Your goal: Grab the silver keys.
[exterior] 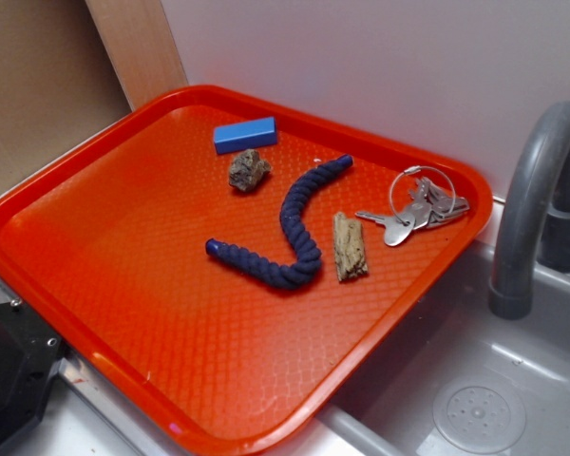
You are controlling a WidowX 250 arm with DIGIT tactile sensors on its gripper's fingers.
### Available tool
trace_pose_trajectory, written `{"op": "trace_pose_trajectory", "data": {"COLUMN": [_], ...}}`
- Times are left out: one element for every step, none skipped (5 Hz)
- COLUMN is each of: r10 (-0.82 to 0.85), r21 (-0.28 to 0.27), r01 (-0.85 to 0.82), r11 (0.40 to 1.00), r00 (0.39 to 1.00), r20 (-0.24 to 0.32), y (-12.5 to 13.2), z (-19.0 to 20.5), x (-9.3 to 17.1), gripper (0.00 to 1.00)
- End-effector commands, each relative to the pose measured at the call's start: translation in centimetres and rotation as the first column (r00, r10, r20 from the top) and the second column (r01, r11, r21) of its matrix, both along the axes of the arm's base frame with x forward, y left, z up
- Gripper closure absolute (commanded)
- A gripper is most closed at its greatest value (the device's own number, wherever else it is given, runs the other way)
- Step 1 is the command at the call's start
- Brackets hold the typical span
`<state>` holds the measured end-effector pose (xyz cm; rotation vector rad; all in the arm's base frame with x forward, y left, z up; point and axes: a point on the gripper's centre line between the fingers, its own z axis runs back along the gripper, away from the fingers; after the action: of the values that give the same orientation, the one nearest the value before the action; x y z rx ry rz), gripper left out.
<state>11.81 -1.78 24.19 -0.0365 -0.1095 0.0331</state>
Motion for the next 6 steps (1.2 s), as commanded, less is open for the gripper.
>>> {"op": "trace_pose_trajectory", "data": {"r10": [0.0,0.013,-0.023,-0.083,-0.167,-0.181], "r21": [0.0,0.027,-0.059,-0.121,-0.166,-0.196], "r01": [0.0,-0.012,0.026,0.094,0.186,0.191], "r11": [1.0,1.0,0.998,0.988,0.968,0.962], "r00": [1.0,1.0,0.998,0.992,0.978,0.981], "r20": [0.0,-0.008,0.064,0.091,0.124,0.068], "y": [0.0,-0.6,-2.2,-3.9,-6.8,-8.2], "z": [0.0,-3.9,-5.5,-8.0,-9.8,-12.1], "x": [0.0,5.0,10.2,15.1,19.9,24.1], "gripper": [0.0,0.0,0.0,0.0,0.0,0.0]}}
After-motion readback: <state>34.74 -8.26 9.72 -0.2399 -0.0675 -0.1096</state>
